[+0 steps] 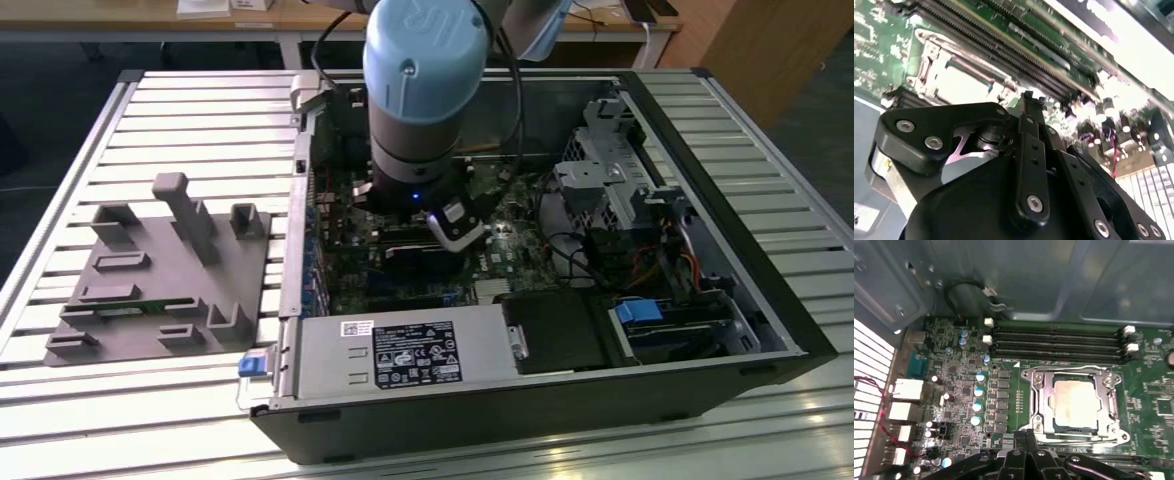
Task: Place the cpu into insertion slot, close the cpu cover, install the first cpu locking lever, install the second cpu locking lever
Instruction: 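Install the second cpu locking lever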
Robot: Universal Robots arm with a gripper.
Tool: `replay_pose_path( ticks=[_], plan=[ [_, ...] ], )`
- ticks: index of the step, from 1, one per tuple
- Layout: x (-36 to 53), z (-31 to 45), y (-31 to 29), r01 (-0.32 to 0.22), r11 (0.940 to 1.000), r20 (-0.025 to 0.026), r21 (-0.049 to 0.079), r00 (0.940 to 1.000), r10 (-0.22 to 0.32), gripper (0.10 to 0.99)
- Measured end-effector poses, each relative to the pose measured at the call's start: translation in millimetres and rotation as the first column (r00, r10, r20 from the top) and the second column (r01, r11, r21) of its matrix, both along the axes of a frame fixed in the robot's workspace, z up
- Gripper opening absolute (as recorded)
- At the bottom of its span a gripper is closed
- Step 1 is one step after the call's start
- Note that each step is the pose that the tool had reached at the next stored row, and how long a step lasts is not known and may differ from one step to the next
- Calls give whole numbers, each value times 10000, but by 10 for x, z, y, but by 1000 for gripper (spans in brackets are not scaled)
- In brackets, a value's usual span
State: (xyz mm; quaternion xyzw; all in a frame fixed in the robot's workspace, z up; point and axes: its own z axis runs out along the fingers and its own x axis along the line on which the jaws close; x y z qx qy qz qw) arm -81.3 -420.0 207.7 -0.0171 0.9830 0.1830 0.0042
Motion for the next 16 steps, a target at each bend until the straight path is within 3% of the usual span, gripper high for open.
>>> replay_pose_path(
  ticks=[4,10,16],
  plan=[
    [0,115,0,-1,10000,0,1,10000,1,106],
    [0,225,0,-1,10000,0,0,10000,1,106],
    [0,246,0,-1,10000,0,-12,10000,1,106]
  ],
)
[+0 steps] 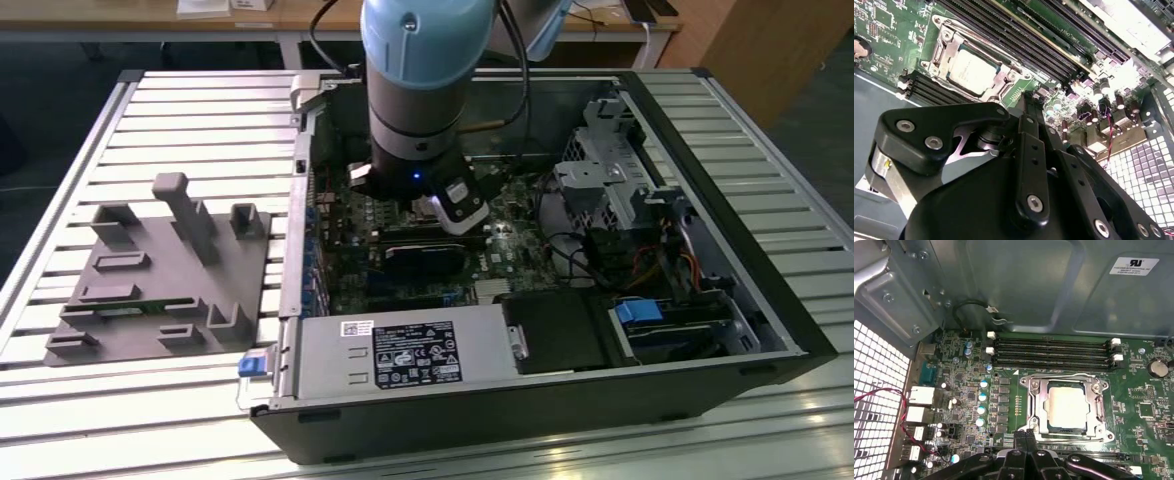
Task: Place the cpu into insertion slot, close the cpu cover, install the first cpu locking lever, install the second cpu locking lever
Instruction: 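Install the second cpu locking lever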
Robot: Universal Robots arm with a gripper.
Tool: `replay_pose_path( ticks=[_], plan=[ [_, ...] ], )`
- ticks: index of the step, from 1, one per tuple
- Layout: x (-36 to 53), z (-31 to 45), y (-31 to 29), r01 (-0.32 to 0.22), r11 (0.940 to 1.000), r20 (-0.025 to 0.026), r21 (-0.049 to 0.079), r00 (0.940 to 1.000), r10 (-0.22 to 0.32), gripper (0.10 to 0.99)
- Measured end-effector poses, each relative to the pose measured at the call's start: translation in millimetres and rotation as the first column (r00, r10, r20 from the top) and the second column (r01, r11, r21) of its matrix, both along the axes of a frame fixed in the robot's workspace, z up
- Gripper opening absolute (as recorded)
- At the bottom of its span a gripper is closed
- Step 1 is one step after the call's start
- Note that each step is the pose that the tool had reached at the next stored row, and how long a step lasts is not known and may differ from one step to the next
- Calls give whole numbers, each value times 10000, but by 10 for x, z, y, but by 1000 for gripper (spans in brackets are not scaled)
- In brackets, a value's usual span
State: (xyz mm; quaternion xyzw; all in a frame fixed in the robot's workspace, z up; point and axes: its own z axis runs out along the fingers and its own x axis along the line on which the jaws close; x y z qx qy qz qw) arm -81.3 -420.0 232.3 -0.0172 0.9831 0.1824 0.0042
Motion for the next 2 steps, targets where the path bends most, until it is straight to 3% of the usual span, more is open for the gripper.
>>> replay_pose_path(
  ticks=[2],
  plan=[
    [0,0,0,0,10000,0,-2,10000,0,106]
  ],
)
